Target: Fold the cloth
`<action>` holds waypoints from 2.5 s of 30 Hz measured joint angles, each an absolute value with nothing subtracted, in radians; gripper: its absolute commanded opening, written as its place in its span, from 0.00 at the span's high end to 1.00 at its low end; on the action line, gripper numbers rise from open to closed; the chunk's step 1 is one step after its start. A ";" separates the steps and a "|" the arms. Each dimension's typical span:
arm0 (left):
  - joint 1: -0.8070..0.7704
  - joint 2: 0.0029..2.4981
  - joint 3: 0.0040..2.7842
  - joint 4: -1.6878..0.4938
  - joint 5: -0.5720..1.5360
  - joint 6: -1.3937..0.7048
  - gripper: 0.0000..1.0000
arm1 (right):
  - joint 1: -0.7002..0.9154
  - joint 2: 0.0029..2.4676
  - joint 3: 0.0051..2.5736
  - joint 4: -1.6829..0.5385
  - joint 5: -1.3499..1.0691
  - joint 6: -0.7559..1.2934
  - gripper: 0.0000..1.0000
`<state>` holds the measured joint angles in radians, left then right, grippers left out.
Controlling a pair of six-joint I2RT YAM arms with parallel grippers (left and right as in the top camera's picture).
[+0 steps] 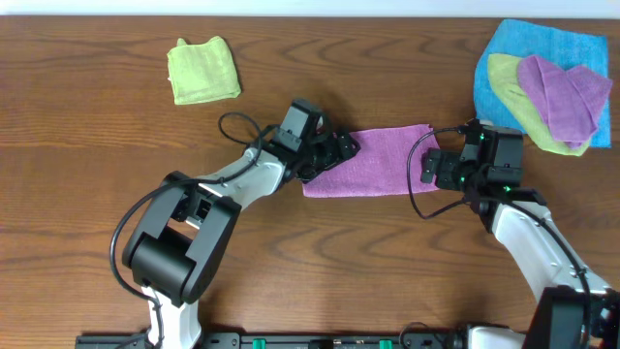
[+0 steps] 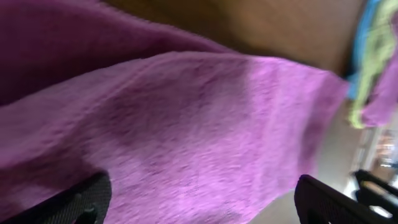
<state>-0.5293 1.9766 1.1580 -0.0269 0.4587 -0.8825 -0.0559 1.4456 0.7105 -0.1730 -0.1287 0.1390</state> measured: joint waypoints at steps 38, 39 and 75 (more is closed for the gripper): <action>-0.339 1.961 1.332 -0.292 0.495 -0.697 0.05 | 0.046 1.638 0.817 -0.111 -0.302 0.096 0.01; -0.332 1.961 1.361 -0.319 0.498 -0.696 0.05 | 0.050 1.639 0.817 -0.116 -0.302 0.095 0.01; -0.146 1.737 1.728 -1.205 0.215 -0.227 0.05 | 0.175 1.746 0.818 -0.130 -0.257 0.105 0.69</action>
